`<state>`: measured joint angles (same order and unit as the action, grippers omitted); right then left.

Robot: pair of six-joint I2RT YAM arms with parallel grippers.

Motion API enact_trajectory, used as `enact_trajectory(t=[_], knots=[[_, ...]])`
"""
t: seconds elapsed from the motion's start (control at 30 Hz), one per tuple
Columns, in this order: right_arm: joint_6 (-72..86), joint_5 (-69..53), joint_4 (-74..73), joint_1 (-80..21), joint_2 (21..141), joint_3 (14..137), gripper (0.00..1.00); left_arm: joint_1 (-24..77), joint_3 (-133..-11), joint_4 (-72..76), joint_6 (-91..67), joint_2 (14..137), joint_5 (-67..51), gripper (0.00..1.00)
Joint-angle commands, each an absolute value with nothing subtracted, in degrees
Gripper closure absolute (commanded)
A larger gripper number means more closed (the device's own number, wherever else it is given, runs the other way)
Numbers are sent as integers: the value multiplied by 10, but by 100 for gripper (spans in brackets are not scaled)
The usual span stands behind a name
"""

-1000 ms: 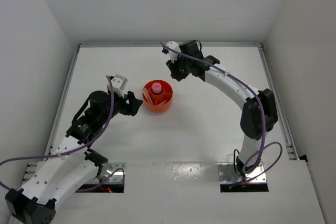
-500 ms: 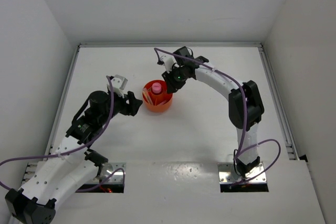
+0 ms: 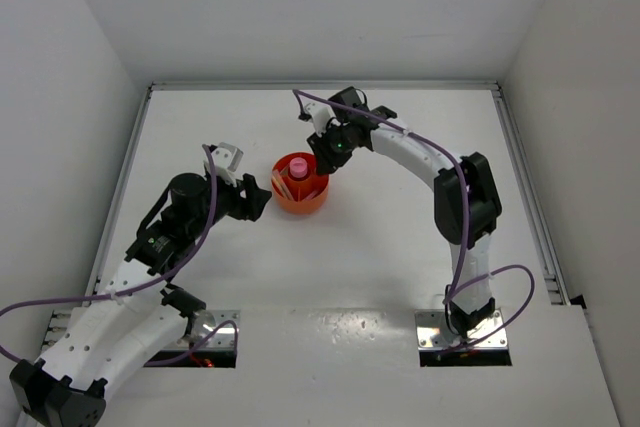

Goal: Sort the stationery into containers
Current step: Place the stationery in the storage box.

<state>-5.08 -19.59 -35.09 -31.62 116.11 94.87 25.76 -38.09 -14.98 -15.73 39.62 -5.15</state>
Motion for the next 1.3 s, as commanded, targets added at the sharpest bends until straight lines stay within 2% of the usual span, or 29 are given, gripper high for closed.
enact_trajectory(t=[0.0,0.27,0.5,0.8,0.9,1.0,1.27], knots=[[-42,-188,-309,-315,1165,972,99,253,-397,-142,-158,389,-58,31],[-37,-155,-280,-315,1165,972,98,253,-397,-142,-158,389,-58,31],[-43,-149,-279,-320,1177,972,85,253,-397,-142,-158,389,-58,31],[-43,-149,-290,-325,1195,991,74,253,-397,-142,-158,389,-58,31],[-43,-155,-290,-325,1201,997,63,253,-397,-142,-158,389,-58,31],[-43,-155,-290,-325,1201,997,57,253,-397,-142,-158,389,-58,31],[-43,-155,-290,-325,1190,997,52,253,-397,-142,-158,395,-58,31]])
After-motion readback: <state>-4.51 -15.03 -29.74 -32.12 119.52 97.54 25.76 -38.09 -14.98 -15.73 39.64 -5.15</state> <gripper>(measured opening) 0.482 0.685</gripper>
